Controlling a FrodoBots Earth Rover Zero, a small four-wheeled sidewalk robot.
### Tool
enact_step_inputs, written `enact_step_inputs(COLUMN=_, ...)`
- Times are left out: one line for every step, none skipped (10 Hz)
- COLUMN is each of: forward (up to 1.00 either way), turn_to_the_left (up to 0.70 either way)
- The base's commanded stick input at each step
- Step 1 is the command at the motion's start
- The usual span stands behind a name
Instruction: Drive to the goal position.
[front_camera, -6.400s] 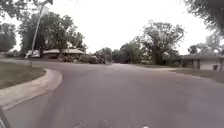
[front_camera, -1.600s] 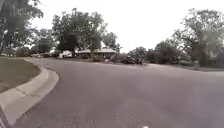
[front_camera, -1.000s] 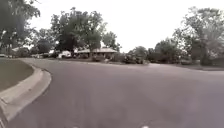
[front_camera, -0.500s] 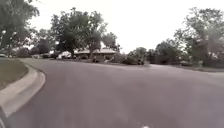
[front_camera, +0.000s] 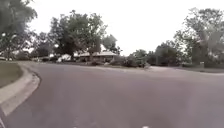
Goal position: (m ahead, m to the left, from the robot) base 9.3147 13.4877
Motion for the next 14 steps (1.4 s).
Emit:
enact_step_inputs(forward=0.70, turn_to_the_left=0.03)
enact_step_inputs(forward=0.70, turn_to_the_left=0.03)
enact_step_inputs(forward=0.70, turn_to_the_left=0.03)
enact_step_inputs(forward=0.70, turn_to_the_left=0.03)
enact_step_inputs(forward=0.70, turn_to_the_left=0.03)
enact_step_inputs(forward=0.70, turn_to_the_left=0.03)
enact_step_inputs(forward=0.70, turn_to_the_left=0.03)
enact_step_inputs(forward=0.70, turn_to_the_left=0.03)
enact_step_inputs(forward=0.70, turn_to_the_left=0.03)
enact_step_inputs(forward=0.70, turn_to_the_left=0.03)
enact_step_inputs(forward=0.70, turn_to_the_left=0.03)
enact_step_inputs(forward=0.70, turn_to_the_left=0.03)
enact_step_inputs(forward=0.70, turn_to_the_left=0.03)
enact_step_inputs(forward=0.70, turn_to_the_left=0.03)
